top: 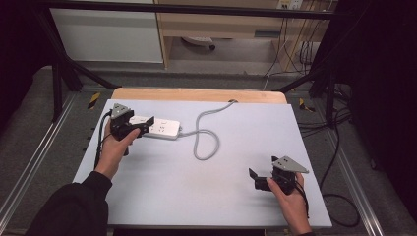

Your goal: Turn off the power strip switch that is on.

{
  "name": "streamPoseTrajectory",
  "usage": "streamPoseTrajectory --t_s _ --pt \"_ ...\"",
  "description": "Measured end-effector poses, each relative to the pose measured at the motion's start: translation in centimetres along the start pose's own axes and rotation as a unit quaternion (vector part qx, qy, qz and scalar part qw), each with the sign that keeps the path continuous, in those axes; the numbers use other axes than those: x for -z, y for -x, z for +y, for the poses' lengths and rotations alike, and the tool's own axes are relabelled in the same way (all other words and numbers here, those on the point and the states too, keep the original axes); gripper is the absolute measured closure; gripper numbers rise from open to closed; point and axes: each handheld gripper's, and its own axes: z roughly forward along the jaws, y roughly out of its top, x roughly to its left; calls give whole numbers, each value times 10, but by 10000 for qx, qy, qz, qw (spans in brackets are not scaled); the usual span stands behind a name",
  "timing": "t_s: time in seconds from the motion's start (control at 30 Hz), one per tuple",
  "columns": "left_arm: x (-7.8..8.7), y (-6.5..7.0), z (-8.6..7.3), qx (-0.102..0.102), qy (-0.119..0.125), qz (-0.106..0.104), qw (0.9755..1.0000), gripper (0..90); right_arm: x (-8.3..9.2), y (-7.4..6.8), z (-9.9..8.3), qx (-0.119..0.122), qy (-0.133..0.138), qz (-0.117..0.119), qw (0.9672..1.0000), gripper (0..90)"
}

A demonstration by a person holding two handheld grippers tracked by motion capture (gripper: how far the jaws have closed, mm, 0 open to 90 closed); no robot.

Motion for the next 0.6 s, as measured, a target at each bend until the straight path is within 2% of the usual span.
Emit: streamPoseTrajectory --t_s 0.6 --pt "-16 -6 -5 65 -25 31 10000 100 0 1 0 0 2 -21 10000 22"
